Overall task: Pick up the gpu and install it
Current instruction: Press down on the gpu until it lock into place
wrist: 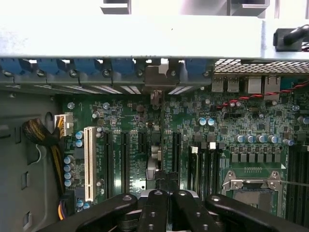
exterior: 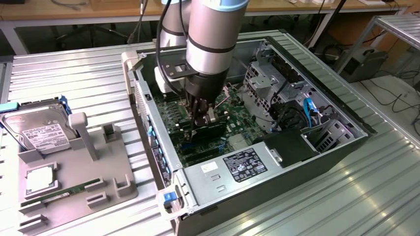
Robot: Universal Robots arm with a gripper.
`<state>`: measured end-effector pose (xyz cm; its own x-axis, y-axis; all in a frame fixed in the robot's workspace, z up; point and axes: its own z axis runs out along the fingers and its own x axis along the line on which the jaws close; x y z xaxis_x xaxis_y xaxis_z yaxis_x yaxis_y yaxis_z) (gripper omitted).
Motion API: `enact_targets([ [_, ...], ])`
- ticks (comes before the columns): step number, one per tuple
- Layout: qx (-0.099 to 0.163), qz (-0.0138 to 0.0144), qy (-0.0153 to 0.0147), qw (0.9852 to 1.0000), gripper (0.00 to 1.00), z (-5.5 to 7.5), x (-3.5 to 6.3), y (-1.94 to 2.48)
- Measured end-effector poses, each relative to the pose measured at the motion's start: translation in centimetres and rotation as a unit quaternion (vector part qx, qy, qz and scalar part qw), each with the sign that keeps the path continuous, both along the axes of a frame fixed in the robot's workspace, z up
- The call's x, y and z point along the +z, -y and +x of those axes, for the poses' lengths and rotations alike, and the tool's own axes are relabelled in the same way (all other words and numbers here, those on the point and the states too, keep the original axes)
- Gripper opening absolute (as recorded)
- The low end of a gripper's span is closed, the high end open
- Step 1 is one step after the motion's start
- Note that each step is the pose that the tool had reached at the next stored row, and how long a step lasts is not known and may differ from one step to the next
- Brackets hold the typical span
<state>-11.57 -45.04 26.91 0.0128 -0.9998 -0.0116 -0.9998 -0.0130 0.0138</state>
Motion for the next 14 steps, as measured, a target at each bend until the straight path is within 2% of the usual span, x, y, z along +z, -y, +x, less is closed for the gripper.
enact_targets([
  [6, 0.001, 0.0005, -0.0033, 1.0000, 0.11, 0.0, -0.02, -0.01],
  [7, 0.000, 0.0016, -0.0030, 1.0000, 0.11, 0.0, 0.21, -0.03],
  [9, 0.001, 0.0002, -0.0045, 1.0000, 0.11, 0.1, 1.24, 0.00],
  [11, 0.000, 0.0002, -0.0052, 1.0000, 0.11, 0.2, 2.15, 0.00],
  [14, 0.000, 0.0003, -0.0055, 1.0000, 0.11, 0.2, 2.52, -0.01],
])
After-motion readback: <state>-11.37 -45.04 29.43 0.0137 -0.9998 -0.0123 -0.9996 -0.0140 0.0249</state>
